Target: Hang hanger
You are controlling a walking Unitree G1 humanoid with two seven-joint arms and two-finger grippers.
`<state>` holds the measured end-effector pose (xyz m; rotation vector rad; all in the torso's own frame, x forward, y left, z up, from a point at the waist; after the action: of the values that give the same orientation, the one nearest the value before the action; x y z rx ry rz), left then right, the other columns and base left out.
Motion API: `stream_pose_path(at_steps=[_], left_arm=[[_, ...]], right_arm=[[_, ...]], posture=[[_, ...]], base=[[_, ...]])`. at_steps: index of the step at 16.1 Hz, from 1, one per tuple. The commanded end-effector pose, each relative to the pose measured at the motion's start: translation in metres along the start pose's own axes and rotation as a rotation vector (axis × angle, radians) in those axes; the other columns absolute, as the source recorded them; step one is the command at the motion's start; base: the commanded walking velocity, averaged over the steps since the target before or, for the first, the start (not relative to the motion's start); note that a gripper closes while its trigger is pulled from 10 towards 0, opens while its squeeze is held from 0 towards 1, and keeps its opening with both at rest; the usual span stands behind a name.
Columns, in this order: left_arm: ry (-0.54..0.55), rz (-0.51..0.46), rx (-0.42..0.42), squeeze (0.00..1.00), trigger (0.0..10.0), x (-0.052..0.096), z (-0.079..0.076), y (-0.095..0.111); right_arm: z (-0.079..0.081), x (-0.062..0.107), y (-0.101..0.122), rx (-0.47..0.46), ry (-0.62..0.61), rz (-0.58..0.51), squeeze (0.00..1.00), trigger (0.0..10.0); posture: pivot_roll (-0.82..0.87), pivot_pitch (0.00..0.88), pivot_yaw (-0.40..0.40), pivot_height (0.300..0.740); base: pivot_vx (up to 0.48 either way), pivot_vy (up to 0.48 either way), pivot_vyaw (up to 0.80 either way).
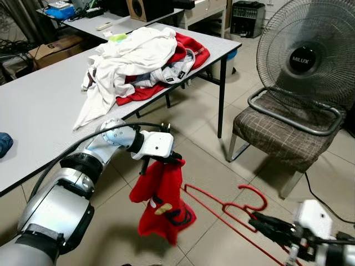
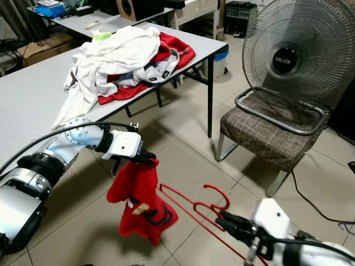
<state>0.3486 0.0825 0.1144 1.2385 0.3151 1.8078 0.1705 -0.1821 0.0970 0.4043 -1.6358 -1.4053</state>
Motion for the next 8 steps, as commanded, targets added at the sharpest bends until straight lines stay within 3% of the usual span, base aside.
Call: stream_pose_path(at_steps=[1, 8], left_arm=[[0.01, 0.003, 0.004, 0.0, 0.0, 0.001, -0.001, -0.003], [-0.027, 0.018, -0.017, 0.0, 0.0, 0.003, -0.012, -0.009]], right_arm=[[0.004, 0.003, 0.013, 0.036, 0.043, -0.021, 0.0, 10.0], [-0.013, 0.018, 0.008, 0.068, 0.044, 0.074, 0.0, 10.0]], posture=[[-0.1, 0.007, 0.089, 0.74], [-0.1, 0.021, 0.029, 0.74]], base=[[0.0, 0.0, 0.0], [0.0, 0.0, 0.0]])
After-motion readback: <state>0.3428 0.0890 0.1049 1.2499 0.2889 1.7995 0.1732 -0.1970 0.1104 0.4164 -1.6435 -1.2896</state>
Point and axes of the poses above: a point about 5 cm out from each wrist's last joint towards the gripper, its own x axis pointing back from the gripper into the wrist, its own y axis along the axis of the wrist's last joint, z = x × y, the point moved 5 cm from there along -x, pointing out of the wrist towards the gripper, and after that the axes turned 3 degrees about -x, right-handed, at the moved point
